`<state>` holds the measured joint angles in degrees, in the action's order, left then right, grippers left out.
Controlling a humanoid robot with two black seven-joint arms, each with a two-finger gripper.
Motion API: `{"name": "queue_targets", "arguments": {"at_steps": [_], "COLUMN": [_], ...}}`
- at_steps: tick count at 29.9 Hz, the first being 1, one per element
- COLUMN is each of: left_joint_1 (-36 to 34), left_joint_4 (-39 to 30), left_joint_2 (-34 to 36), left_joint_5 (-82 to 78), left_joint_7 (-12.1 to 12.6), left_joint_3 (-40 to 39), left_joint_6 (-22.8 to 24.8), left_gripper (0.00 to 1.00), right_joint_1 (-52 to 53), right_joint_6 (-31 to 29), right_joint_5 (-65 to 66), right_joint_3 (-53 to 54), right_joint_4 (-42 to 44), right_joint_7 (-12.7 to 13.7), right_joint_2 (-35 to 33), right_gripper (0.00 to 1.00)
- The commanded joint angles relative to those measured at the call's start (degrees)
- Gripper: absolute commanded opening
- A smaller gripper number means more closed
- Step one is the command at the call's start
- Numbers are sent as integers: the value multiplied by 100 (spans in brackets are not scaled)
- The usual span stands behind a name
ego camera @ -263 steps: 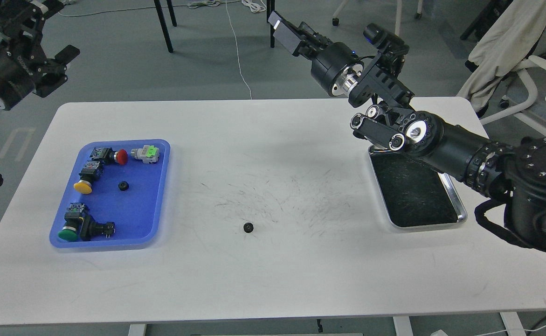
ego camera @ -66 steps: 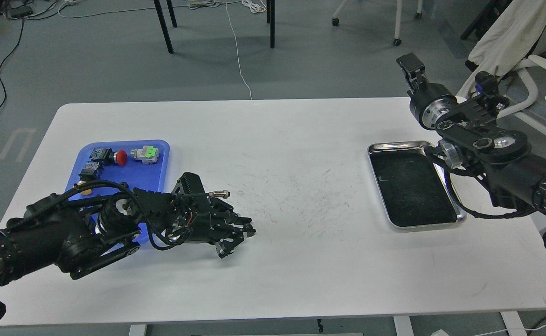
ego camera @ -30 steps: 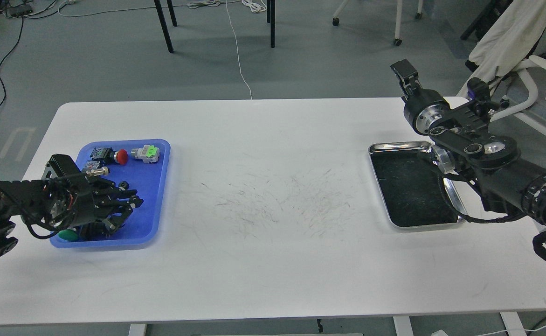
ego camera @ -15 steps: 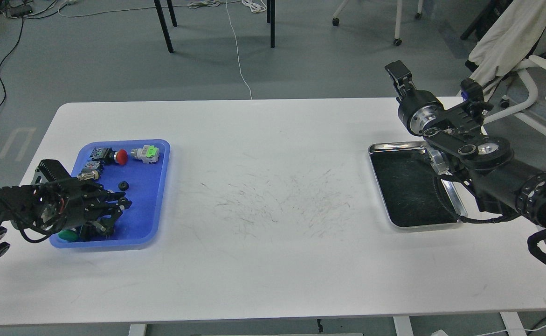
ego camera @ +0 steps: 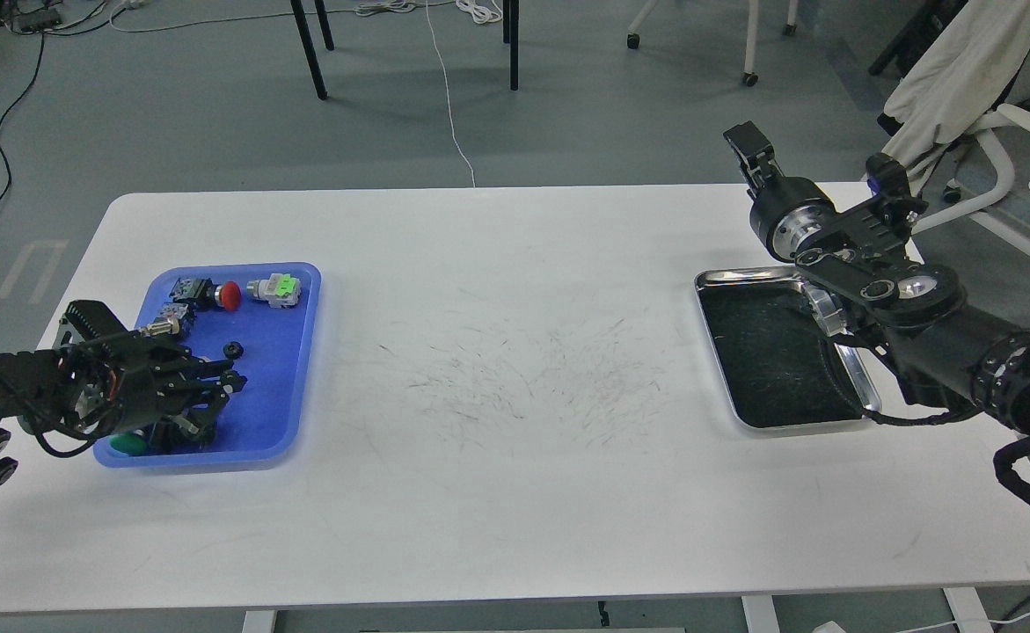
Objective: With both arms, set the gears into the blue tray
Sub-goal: 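Open the left gripper to drop the gear and lift away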
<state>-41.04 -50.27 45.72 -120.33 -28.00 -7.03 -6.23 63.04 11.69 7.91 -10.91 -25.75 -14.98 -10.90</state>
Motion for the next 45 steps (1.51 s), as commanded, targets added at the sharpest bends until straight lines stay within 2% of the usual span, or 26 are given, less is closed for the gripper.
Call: {"name": "queue_targets", "arguments": {"at_steps": [1,7,10,18,25,27,35,40,45], "left_joint_1": [0,-9,-35,-368,-808,-1018,-1687,-1907,-2039], "left_joint_4": [-9,17,26,61,359,404,526,1219,1782], "left_joint_2": [-2,16,34,218,245,227,139,-457,-1082], "left_joint_5": [9,168,360,2002,3523,4093,6686,7944,9288], "left_joint_7": [0,0,0,0,0,0,0,0,0], "left_joint_3": [0,0,-53,-27,-79,-79,-158,-158,-456], "left_joint_6": [-1,-1,17,87,359,561,1449,1704,2696], "left_gripper": [30,34,43,47,53,57,58,58,60], "right_joint_1": [-2,-37,-46,-55,-98,-99,-20,112,279], "right_joint_6": [17,26,78,245,386,448,465,465,395], "right_joint_5": [0,0,0,0,-9,-9,-35,-35,-53], "right_joint_3": [1,-8,-8,10,106,115,176,545,835], "right_joint_4": [0,0,-9,-9,-70,-88,-105,-105,-158], "right_joint_7": [-5,-5,-5,-101,-110,-119,-154,-163,-163], "right_joint_2": [0,0,9,96,88,88,44,-70,-307], "right_gripper": [94,94,94,95,95,95,95,95,95]}}
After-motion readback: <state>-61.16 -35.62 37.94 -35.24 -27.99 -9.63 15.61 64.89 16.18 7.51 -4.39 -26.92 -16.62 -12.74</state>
